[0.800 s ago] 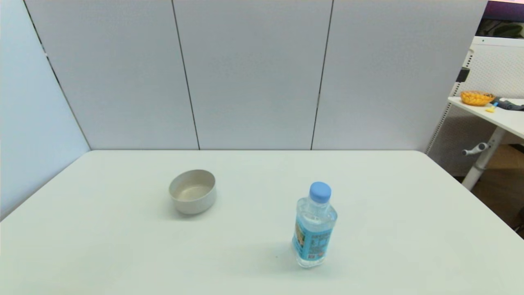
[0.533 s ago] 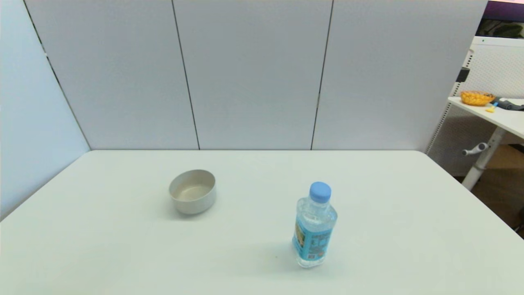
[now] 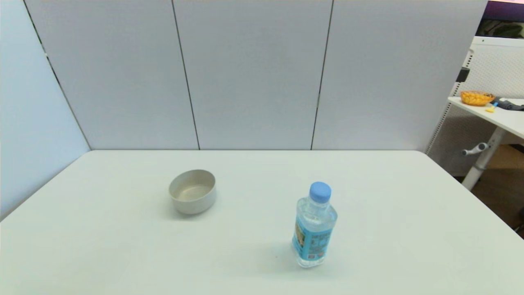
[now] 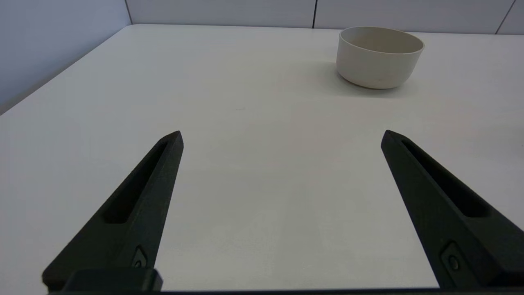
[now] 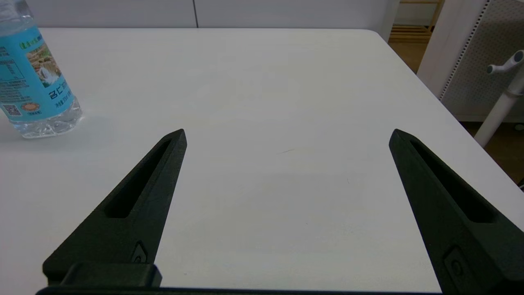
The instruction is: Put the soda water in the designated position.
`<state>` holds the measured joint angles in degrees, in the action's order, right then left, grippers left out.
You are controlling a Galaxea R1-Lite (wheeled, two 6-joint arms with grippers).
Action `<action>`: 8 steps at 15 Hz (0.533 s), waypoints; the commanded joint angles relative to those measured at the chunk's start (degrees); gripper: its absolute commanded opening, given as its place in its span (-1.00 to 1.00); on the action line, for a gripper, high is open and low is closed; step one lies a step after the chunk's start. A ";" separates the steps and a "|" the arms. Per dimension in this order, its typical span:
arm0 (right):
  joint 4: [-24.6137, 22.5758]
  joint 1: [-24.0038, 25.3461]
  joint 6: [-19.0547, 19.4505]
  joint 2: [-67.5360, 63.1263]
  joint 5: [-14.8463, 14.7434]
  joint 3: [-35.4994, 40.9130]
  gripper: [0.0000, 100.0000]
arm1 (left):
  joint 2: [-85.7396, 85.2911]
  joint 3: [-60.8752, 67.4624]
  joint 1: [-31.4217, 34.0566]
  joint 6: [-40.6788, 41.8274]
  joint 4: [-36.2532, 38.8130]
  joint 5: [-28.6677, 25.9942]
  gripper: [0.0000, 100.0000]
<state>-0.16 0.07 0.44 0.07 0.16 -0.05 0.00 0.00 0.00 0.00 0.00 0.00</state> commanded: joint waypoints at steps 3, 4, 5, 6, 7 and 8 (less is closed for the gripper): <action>-0.02 0.01 0.00 -0.07 0.02 0.05 1.00 | 0.00 0.00 0.09 -5.10 0.18 1.76 1.00; -0.02 0.01 0.00 -0.07 0.02 0.05 1.00 | 0.00 0.00 0.09 -5.27 0.18 2.11 1.00; -0.02 0.01 0.00 -0.07 0.02 -0.04 1.00 | 0.00 0.00 0.09 -5.27 0.26 2.11 1.00; -0.02 0.01 0.00 -0.07 0.02 0.05 1.00 | 0.00 0.00 0.09 -5.19 0.26 2.11 1.00; -0.02 0.01 0.00 -0.07 0.02 -0.04 1.00 | 0.97 -0.09 0.09 -4.83 0.09 2.20 1.00; -0.02 0.01 0.00 -0.07 0.02 -0.04 1.00 | 3.34 -0.79 0.00 -2.81 0.26 1.85 1.00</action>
<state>-0.16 0.07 0.41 0.07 0.16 -0.05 0.33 -0.02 0.07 -4.84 0.16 2.11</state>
